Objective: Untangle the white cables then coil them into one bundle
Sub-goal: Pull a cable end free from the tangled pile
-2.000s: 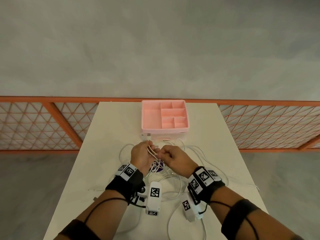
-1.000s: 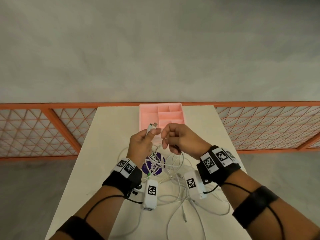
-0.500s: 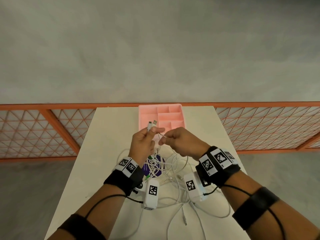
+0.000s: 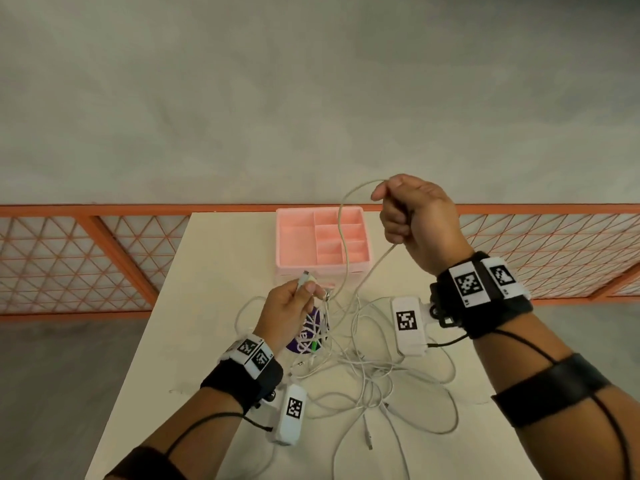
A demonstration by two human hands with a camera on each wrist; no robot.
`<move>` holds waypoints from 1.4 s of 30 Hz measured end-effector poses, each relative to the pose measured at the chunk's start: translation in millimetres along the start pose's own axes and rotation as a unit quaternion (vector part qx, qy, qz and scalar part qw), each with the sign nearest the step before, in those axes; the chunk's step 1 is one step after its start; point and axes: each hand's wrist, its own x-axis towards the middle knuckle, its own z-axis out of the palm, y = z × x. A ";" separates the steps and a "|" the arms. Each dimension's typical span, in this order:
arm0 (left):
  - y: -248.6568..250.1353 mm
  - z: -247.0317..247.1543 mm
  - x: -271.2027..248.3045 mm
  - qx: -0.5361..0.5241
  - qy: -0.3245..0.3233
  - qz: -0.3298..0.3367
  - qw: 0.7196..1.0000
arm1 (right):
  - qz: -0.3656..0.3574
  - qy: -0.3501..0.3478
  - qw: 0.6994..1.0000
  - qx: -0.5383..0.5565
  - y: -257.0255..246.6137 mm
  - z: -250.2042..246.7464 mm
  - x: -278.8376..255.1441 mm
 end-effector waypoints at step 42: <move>32.9 -30.6 7.7 -0.026 -0.013 -0.021 0.999 | -0.013 -0.091 0.935 -0.342 59.2 40.4 -5.2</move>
